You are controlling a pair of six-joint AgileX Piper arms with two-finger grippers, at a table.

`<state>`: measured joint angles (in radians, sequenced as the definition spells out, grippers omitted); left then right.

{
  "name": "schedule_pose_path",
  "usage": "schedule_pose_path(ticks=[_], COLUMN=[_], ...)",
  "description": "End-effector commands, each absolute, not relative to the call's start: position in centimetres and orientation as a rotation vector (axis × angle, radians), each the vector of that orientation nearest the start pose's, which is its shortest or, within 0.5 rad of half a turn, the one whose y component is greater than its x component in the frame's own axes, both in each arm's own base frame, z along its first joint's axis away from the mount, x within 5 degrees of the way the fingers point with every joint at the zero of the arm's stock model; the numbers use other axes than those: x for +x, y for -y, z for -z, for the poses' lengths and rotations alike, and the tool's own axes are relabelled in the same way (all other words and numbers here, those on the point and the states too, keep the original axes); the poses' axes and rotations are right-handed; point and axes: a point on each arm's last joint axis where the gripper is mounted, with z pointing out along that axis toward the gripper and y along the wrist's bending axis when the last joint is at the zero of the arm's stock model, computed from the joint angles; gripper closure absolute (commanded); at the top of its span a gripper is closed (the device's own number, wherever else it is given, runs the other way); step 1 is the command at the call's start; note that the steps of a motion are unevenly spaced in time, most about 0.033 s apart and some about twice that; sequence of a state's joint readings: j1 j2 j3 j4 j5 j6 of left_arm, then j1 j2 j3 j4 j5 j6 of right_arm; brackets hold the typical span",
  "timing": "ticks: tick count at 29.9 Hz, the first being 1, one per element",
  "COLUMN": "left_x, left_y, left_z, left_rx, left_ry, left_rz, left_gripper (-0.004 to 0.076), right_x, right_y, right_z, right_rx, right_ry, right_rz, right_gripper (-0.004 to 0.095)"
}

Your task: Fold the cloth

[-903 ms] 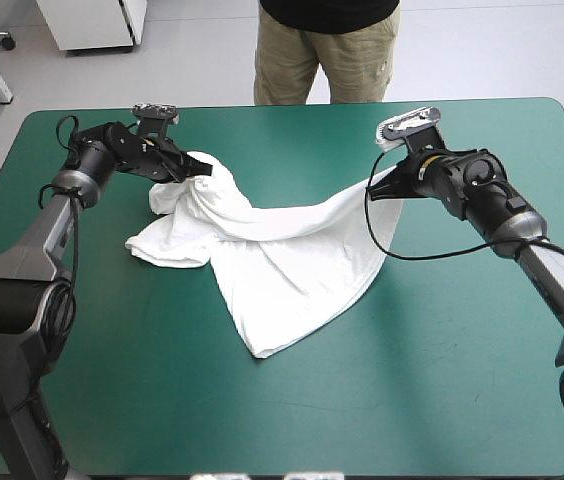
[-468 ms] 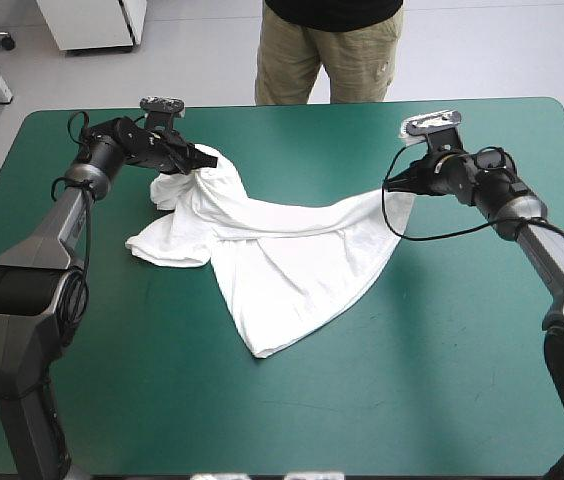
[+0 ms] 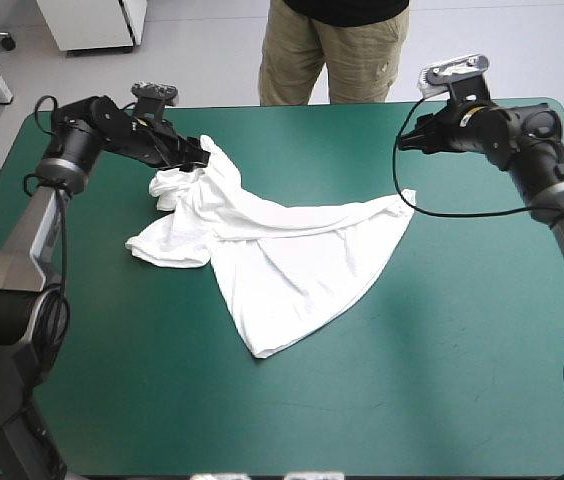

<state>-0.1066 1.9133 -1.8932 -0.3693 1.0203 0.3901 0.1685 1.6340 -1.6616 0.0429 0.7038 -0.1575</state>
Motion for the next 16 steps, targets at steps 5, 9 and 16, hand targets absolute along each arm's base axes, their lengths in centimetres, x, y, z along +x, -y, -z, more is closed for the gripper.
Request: schedule_pose_path(ticks=[5,9,16], left_x=[33.3,30.7,31.2], left_y=[5.4,4.7,3.7], left_z=[-46.7,-47.4,-40.9], left_rx=[0.419,0.386,0.315], left_ry=[-2.226,-2.277,-2.539], left_rz=[0.193,0.150,0.053], left_gripper=[0.0269,0.0269,0.0269], right_x=[26.2,21.2,17.6], right_y=[-4.7,-4.2,-4.8], right_z=[-51.3,-53.1,-52.2], right_rx=[-0.305,-0.312,-0.406], right_ry=[-1.849,-1.852,-1.925], right_rz=[-0.061,-0.113,-0.239], right_gripper=[0.0446,0.0446,0.0446])
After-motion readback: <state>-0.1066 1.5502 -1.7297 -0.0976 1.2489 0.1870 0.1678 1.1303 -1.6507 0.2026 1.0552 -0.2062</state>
